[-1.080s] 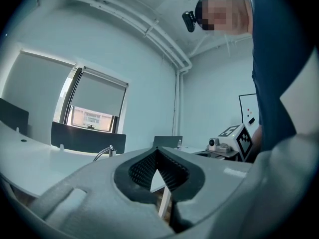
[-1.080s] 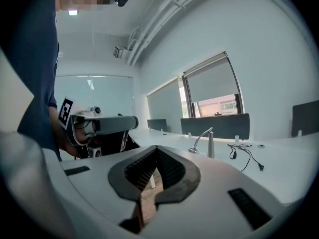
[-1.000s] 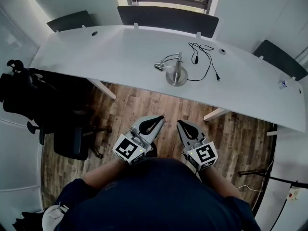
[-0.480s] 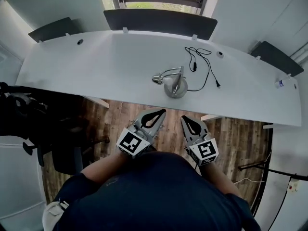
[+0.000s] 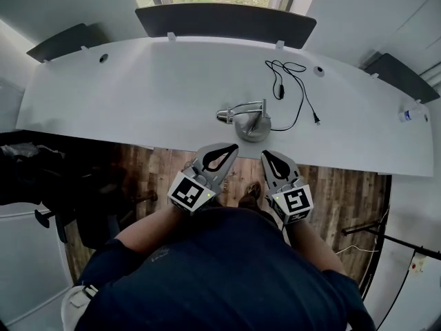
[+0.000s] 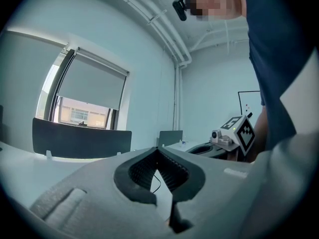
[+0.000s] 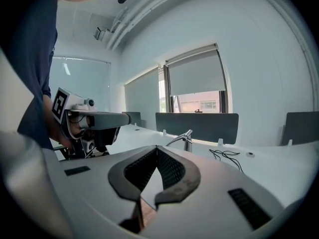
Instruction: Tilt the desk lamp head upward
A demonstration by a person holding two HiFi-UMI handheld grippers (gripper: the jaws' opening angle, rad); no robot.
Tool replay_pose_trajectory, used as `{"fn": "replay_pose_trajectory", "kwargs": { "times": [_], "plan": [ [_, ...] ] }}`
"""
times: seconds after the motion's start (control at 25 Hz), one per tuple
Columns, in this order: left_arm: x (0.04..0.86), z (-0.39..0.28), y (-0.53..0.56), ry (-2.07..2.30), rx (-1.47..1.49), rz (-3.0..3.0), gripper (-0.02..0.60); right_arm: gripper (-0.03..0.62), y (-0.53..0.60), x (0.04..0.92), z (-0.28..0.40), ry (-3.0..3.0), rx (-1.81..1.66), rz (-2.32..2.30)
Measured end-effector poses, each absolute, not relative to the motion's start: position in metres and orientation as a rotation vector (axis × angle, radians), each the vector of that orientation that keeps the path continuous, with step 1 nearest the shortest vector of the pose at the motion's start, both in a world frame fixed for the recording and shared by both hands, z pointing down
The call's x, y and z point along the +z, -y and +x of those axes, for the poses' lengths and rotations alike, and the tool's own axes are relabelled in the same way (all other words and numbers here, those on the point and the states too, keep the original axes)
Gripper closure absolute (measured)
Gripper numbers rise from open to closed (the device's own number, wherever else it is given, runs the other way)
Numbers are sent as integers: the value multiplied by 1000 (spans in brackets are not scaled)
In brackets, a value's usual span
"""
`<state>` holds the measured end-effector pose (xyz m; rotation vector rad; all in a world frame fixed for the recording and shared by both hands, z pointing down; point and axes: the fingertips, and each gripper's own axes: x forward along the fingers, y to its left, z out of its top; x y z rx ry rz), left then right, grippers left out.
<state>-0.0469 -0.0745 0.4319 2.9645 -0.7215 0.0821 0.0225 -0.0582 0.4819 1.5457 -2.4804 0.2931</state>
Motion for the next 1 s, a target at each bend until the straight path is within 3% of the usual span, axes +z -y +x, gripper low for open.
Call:
{"fn": "replay_pose_trajectory", "kwargs": {
  "times": [1.0],
  "plan": [
    [526, -23, 177, 1067, 428, 2879, 575, 582, 151, 554, 66, 2442, 322, 1319]
  ]
}}
